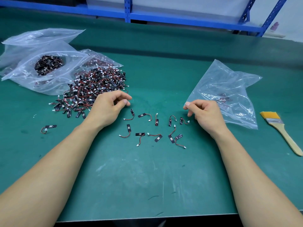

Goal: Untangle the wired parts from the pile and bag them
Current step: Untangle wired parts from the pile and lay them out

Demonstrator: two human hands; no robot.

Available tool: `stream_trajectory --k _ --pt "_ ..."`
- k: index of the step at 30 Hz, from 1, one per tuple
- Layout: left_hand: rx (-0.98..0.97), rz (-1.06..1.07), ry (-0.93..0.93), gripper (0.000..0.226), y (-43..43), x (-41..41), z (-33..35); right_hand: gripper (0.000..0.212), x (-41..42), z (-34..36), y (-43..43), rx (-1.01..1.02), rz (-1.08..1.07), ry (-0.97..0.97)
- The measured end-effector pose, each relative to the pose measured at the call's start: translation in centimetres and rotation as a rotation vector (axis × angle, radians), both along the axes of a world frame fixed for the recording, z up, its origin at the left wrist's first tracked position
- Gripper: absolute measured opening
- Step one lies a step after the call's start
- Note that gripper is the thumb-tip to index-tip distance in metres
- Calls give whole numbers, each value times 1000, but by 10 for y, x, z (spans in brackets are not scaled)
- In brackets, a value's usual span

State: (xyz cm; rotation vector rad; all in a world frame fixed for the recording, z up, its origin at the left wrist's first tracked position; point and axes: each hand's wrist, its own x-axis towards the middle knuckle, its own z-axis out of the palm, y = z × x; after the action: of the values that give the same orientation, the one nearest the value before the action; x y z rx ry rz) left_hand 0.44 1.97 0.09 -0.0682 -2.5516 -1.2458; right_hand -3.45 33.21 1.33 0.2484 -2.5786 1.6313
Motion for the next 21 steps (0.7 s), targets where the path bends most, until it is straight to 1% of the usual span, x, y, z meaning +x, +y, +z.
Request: stream_trajectory --k 6,12,21 --pt "-5 1 -1 19 1 0 0 27 -1 -2 1 12 9 3" --pt "-9 2 -1 19 0 0 0 31 0 0 -1 14 5 4" --pt "1 -1 -6 20 1 1 1 28 -1 -2 1 12 6 -5"
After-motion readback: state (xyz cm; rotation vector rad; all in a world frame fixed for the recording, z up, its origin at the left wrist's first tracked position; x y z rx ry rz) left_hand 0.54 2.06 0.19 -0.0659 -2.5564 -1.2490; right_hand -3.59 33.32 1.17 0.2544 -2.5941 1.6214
